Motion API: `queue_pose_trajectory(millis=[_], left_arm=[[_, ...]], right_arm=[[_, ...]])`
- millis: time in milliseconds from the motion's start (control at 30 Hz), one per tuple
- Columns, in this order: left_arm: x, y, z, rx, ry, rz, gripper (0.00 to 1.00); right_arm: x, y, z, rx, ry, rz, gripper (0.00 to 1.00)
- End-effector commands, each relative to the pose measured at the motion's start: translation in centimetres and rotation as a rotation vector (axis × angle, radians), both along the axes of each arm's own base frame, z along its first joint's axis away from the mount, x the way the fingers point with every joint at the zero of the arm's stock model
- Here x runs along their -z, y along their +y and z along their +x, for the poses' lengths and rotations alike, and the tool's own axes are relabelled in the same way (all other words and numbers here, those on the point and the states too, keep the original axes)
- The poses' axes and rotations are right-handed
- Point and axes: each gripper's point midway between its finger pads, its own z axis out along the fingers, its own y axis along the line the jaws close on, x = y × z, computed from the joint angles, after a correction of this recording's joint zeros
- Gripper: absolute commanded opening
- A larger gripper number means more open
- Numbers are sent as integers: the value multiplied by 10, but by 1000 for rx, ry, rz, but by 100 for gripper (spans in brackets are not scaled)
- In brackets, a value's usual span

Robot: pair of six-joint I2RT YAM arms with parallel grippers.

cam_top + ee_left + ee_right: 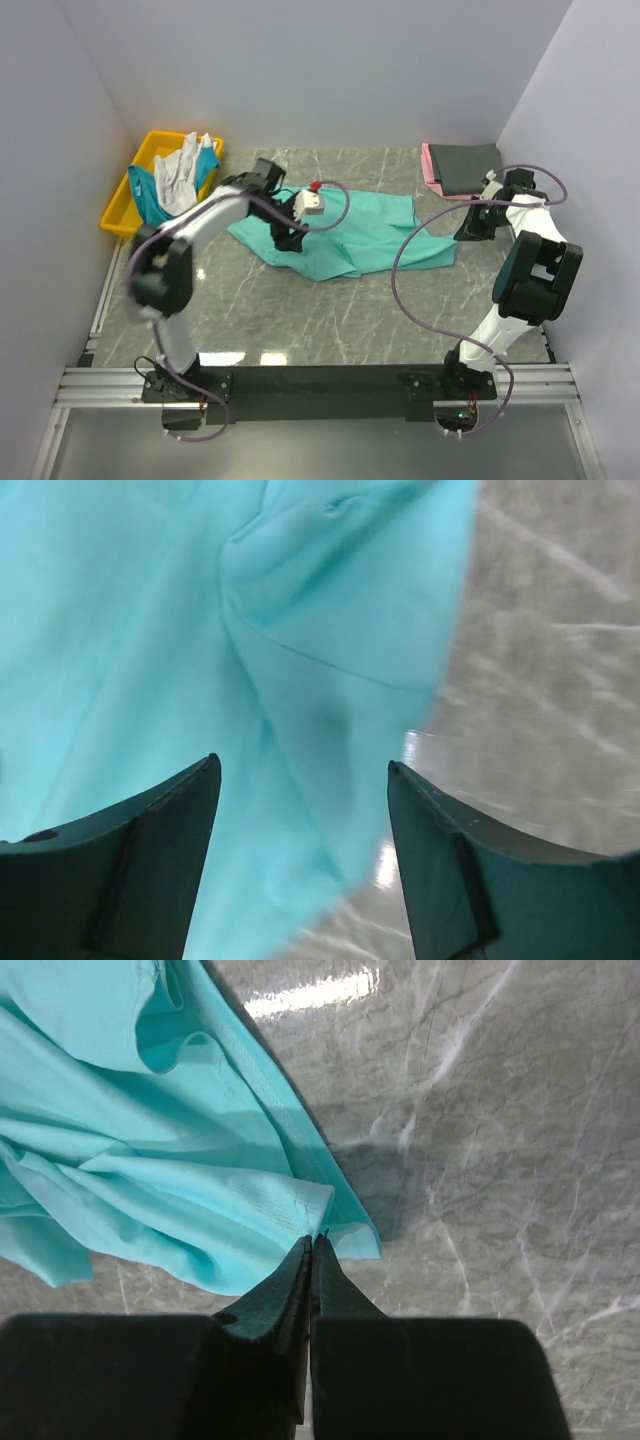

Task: Fold and stack the t-shirts
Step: Flatten the tshirt out

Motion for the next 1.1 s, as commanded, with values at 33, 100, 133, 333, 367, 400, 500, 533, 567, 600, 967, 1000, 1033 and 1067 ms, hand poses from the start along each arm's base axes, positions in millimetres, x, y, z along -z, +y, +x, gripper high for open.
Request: queue_pose_trajectory(millis=[33, 100, 133, 333, 367, 400, 500, 533, 567, 600, 967, 1000, 1033, 1067], left_arm=[[-81, -36, -40, -78, -247, -198, 73], [-67, -55, -62, -46, -236, -151, 73], [-61, -60, -65, -68, -220, -139, 73], [-34, -103, -60, -49, -342, -123, 74], [-31, -108, -57, -52, -365, -117, 74], [-30, -111, -55, -46, -382, -113, 74], [-26, -128, -54, -9, -435, -120, 75], [-26, -131, -57, 16, -440, -126, 75], [-25, -133, -57, 24, -446, -126, 75], [-21, -137, -61, 41, -446, -124, 74], [13, -148, -73, 125, -432, -75, 63], [17, -147, -72, 137, -449, -73, 62], [19, -146, -72, 141, -453, -66, 60], [25, -146, -72, 145, -447, -51, 54]], right_arm=[[-5, -5, 12, -9, -46, -36, 0], [-3, -6, 13, -9, -43, -37, 0], [-2, -6, 13, -8, -39, -34, 0], [-10, -7, 19, -1, -53, -29, 0], [-11, -6, 20, -1, -54, -24, 0], [-12, -6, 21, -2, -55, -21, 0], [-14, -7, 22, -4, -57, -23, 0], [-12, -6, 22, -5, -51, -21, 0], [-13, -7, 22, -7, -52, -25, 0], [-11, -7, 21, -6, -46, -25, 0], [-10, -8, 21, -13, -42, -30, 0], [-11, -8, 21, -14, -44, -31, 0], [-10, -8, 21, -15, -41, -30, 0], [-10, -9, 21, -14, -41, -31, 0]])
